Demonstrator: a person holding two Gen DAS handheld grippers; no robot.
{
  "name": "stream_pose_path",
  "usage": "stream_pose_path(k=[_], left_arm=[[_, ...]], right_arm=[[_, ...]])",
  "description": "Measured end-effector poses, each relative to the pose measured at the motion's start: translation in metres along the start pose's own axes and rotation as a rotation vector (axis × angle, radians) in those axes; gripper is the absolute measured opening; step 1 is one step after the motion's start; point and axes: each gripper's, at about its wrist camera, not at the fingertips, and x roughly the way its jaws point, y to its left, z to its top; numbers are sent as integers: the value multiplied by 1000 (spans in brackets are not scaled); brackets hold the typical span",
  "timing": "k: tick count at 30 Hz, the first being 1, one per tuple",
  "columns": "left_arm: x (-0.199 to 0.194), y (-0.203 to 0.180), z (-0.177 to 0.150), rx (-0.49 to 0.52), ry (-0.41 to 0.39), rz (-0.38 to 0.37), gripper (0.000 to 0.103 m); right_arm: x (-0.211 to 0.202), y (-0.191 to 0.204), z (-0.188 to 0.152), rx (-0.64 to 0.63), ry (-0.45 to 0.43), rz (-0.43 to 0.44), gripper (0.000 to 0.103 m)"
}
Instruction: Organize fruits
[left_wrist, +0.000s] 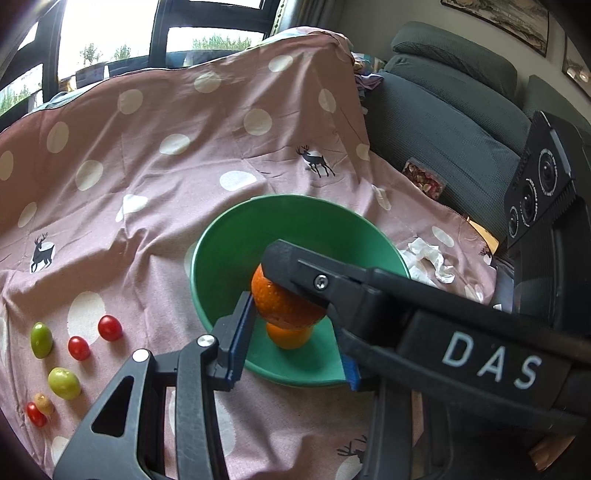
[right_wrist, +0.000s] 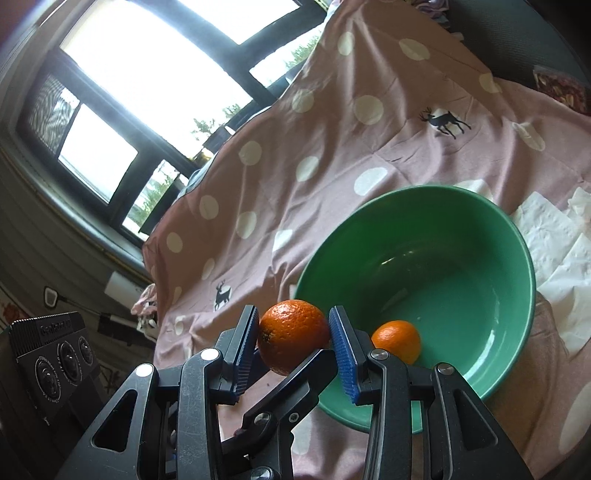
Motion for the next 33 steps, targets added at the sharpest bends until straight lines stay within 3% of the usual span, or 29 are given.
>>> stream_pose_path(k=[33], left_arm=[[44, 5, -7, -51, 112, -109, 42]], right_arm=[[15, -29, 2, 65, 74, -165, 43]])
